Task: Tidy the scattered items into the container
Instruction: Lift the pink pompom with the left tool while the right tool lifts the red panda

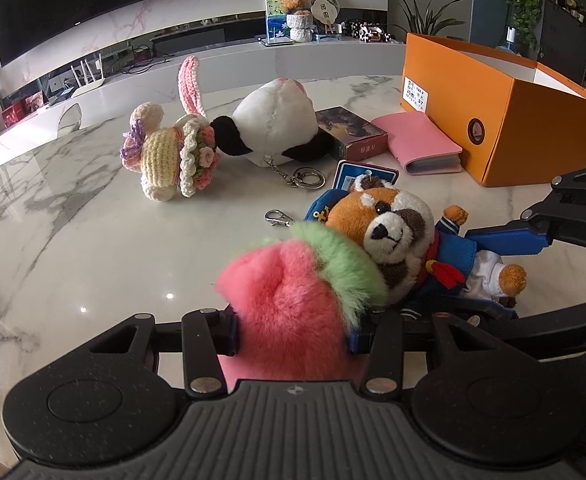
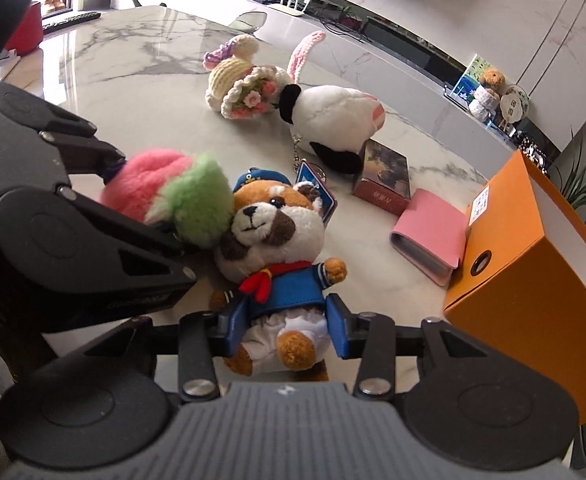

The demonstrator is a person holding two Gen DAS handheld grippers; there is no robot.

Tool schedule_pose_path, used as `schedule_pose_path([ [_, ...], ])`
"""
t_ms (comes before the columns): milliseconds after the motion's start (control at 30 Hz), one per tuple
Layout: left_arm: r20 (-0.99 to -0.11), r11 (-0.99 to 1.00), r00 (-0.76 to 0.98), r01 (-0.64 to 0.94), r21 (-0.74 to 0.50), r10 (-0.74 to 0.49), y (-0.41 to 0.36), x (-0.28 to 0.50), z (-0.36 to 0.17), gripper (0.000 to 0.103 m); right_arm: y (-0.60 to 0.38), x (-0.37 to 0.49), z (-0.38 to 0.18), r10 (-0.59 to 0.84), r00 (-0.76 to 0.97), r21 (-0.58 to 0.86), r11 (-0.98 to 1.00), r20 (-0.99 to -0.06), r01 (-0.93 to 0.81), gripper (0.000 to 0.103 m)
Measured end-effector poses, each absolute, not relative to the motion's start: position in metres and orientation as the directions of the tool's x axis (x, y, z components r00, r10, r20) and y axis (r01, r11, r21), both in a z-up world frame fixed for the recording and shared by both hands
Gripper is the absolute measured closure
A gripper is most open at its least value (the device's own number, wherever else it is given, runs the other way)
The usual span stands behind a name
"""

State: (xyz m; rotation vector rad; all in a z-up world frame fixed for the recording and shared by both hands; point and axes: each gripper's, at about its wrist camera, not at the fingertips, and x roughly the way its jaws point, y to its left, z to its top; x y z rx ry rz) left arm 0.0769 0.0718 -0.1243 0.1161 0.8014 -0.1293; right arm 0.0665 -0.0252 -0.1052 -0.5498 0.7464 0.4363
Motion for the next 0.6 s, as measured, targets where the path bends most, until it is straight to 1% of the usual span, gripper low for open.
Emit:
schedule_pose_path([
  [167, -0.724, 0.988, 0.686, 0.150, 0.041, -0.075, 0.074, 0.077, -0.125, 0.051, -0.028, 0.068, -0.107, 0.177, 0.664, -0.291, 0.796, -0.726, -0.530, 0.058],
  [400, -0.729, 0.991, 0.679, 0.135, 0.003, -0.090, 0.080, 0.074, -0.125, 0.051, -0.031, 0.070, -0.110, 0.178, 0.673, -0.265, 0.825, -0.718, -0.500, 0.062],
  [600, -0.743, 0.992, 0.666, 0.127, 0.019, -0.070, 0.078, 0.068, -0.126, 0.048, -0.044, 0.065, -0.101, 0.179, 0.638, -0.192, 0.863, -0.749, -0.468, 0.062],
])
